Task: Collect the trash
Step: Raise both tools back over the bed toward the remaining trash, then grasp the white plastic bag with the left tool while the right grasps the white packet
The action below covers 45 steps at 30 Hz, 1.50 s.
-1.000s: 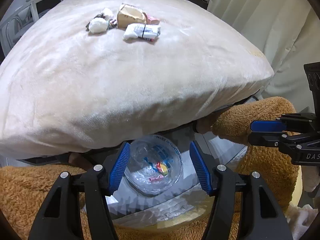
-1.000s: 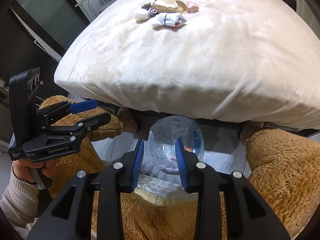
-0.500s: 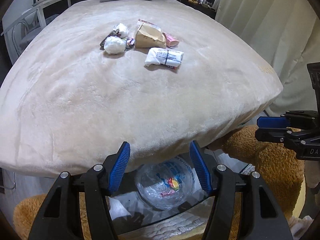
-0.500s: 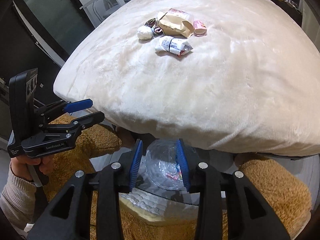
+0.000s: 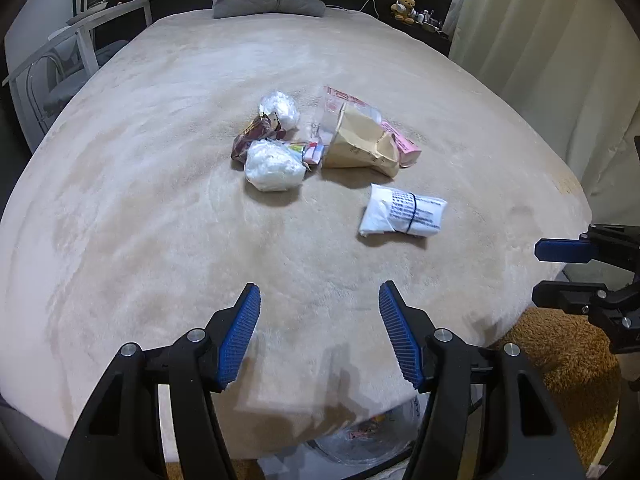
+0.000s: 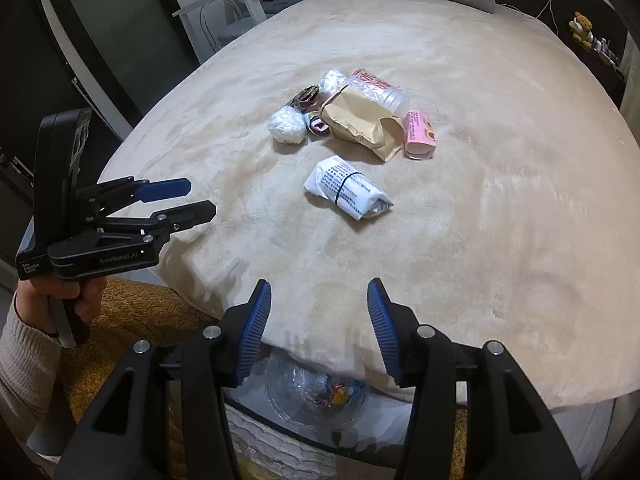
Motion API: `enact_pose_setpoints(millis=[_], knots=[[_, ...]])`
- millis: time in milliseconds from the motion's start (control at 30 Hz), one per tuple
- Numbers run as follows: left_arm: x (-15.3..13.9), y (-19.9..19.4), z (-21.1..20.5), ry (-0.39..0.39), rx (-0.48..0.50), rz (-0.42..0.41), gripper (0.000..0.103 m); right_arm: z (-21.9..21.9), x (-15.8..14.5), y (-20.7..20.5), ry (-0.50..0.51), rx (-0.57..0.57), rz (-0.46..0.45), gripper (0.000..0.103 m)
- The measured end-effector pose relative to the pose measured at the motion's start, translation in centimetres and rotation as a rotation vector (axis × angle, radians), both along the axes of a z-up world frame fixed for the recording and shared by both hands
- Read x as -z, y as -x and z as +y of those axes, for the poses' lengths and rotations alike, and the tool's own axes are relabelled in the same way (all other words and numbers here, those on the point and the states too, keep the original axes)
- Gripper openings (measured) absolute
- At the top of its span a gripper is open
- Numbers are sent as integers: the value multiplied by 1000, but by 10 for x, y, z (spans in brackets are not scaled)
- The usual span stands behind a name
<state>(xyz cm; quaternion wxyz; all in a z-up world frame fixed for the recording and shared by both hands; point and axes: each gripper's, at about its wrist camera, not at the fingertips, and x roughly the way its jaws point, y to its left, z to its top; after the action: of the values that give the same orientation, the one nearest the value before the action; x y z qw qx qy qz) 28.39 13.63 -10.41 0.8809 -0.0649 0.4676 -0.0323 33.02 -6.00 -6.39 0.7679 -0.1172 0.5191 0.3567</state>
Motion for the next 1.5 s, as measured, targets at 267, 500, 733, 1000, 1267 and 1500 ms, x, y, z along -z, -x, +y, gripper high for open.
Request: enact_pose_setpoints(millis=[267, 500, 733, 1000, 1267, 1500], knots=[[10, -59, 20, -35, 10, 19, 61, 25, 14, -46, 26, -33, -7, 73], [21, -104, 31, -70, 29, 34, 61, 47, 33, -76, 47, -80, 2, 73], [34, -130, 38, -61, 84, 34, 61, 61, 50, -90, 51, -145, 22, 73], [49, -144, 36, -41, 131, 53, 66, 68, 68, -96, 81, -173, 47, 53], [49, -145, 36, -47, 133, 46, 57, 63, 67, -93, 86, -179, 36, 45], [36, -129, 31, -41, 119, 27, 57, 55, 50, -84, 60, -165, 21, 43]])
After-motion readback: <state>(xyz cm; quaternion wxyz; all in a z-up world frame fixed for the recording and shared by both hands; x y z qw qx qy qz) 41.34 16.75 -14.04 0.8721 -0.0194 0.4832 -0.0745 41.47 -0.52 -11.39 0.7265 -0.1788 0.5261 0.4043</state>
